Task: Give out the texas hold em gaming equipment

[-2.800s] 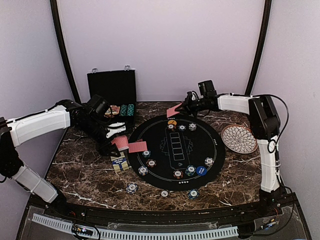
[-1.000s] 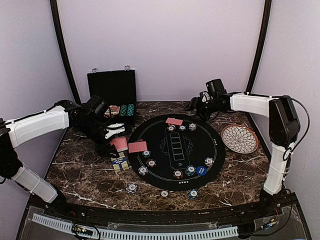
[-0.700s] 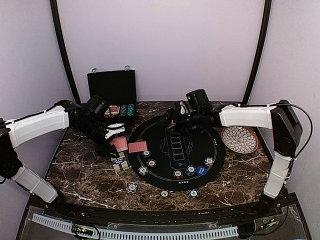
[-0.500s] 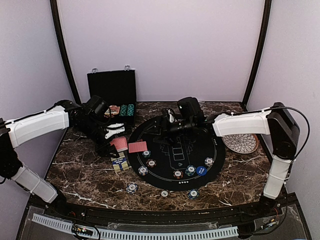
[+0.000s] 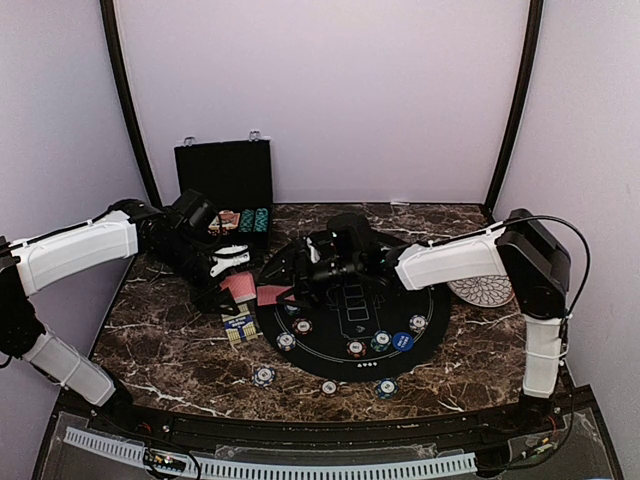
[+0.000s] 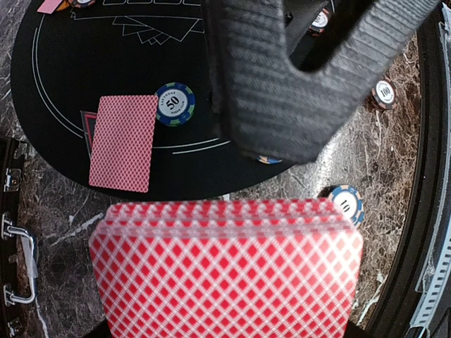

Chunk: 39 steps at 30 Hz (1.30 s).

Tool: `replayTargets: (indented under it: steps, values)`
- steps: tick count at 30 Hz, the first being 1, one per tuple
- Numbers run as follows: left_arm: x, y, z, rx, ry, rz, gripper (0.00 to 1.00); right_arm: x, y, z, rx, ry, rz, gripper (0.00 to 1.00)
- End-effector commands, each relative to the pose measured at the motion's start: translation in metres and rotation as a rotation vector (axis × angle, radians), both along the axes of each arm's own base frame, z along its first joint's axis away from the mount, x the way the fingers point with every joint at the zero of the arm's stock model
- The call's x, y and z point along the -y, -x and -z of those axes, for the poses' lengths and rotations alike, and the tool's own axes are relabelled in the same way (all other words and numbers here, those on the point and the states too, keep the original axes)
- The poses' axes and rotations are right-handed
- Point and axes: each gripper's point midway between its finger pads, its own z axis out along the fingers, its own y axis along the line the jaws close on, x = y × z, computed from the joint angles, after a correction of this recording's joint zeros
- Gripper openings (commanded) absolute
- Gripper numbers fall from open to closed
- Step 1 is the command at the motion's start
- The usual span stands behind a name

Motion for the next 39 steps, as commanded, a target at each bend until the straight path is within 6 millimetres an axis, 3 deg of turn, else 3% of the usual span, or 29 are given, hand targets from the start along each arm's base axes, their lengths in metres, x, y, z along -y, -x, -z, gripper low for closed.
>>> replayTargets:
  steps: [1,23,39]
  values:
    - [0.006,0.0,-0.021,0.03,0.055,0.003,0.0,-0.016,0.005,-0.027,0.03,-0.106,-0.033,0.8]
    - [0.011,-0.003,-0.02,0.021,0.056,0.002,0.0,-0.048,0.019,-0.021,-0.007,-0.148,-0.121,0.78]
    - [0.012,-0.002,-0.022,0.019,0.058,0.007,0.0,-0.066,0.013,-0.008,-0.048,-0.151,-0.147,0.76]
